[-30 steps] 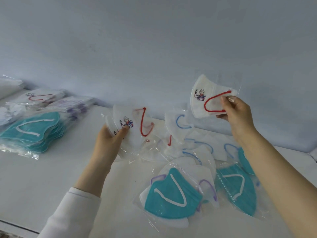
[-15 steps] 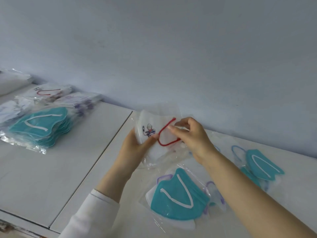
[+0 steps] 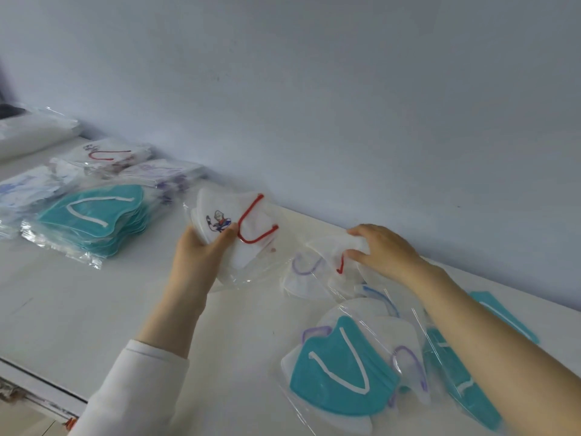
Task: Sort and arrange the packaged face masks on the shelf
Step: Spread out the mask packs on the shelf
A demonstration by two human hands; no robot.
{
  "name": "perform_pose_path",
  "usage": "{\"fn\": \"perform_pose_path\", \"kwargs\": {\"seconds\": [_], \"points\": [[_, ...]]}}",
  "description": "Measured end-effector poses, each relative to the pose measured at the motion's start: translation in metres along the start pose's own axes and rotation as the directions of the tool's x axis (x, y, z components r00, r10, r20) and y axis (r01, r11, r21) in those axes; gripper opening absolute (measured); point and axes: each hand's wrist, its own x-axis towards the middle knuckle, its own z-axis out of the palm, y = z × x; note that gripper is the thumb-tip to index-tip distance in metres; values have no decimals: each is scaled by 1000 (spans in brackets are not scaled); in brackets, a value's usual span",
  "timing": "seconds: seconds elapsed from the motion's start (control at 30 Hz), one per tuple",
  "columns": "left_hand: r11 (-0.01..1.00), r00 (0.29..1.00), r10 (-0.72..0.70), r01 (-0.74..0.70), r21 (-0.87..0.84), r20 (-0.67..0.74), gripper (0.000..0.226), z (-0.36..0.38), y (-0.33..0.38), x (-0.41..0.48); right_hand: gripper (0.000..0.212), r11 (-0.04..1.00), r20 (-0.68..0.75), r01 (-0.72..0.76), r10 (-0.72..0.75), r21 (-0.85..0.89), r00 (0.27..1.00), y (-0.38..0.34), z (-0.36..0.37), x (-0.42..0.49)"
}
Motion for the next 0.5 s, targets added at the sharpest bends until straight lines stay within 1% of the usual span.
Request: {"fn": "perform_pose_path", "kwargs": {"seconds": [0.07, 0.1, 0.13, 0.2, 0.27, 0.33, 0.43, 0.47, 0.5], "points": [[1000, 999, 2, -2, 0, 34, 9, 5, -1, -2, 69, 997, 202, 70, -73, 19, 977, -7, 3, 19], [1000, 999, 1, -1, 8, 46, 9, 6, -2, -3, 76, 997, 262, 68, -73, 31, 962, -9, 5, 26], [1000, 999, -3, 2, 14, 51, 9, 6, -3, -3, 82, 997, 298, 49, -63, 54, 952, -9, 7, 33], [1000, 999, -13, 12, 15, 49, 9, 3, -4, -4, 88, 997, 296, 45, -64, 69, 953, -8, 8, 43], [1000, 999, -19, 18, 16, 44, 8, -1, -5, -5, 86, 998, 253, 66, -68, 16, 965, -6, 8, 48], [1000, 999, -21, 20, 22, 33, 10, -5, -6, -8, 70, 996, 175, 92, -94, 21, 980, -6, 3, 48], [1000, 1000, -23, 23, 17, 10, 11, -12, -7, -10, 27, 967, -104, 179, -162, 181, 981, -2, -15, 39], [999, 1000, -29, 29, 15, 2, 10, -14, -8, -10, 16, 947, -203, 201, -152, 249, 967, -2, -24, 32], [999, 999, -37, 37, 19, -5, 9, -14, -9, -10, 10, 925, -306, 227, -130, 304, 943, -1, -33, 22]]}}
